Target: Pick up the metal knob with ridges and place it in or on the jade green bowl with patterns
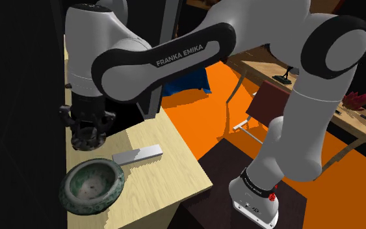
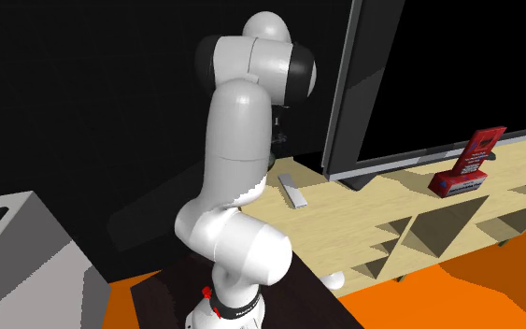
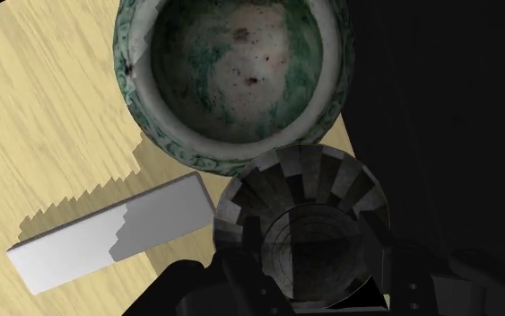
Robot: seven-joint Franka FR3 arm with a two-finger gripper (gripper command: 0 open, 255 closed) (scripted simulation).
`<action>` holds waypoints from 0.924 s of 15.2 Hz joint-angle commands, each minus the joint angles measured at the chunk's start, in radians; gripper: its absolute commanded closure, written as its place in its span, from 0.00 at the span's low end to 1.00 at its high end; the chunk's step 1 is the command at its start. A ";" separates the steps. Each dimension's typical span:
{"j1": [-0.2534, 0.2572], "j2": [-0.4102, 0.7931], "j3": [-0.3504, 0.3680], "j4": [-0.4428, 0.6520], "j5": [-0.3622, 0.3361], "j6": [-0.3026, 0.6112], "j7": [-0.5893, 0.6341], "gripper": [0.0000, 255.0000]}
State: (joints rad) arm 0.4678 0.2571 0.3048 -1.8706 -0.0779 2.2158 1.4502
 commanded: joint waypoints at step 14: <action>0.082 -0.071 0.055 -0.174 -0.012 0.103 0.156 1.00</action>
State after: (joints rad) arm 0.5486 0.1763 0.3609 -2.0429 -0.0848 2.3076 1.6031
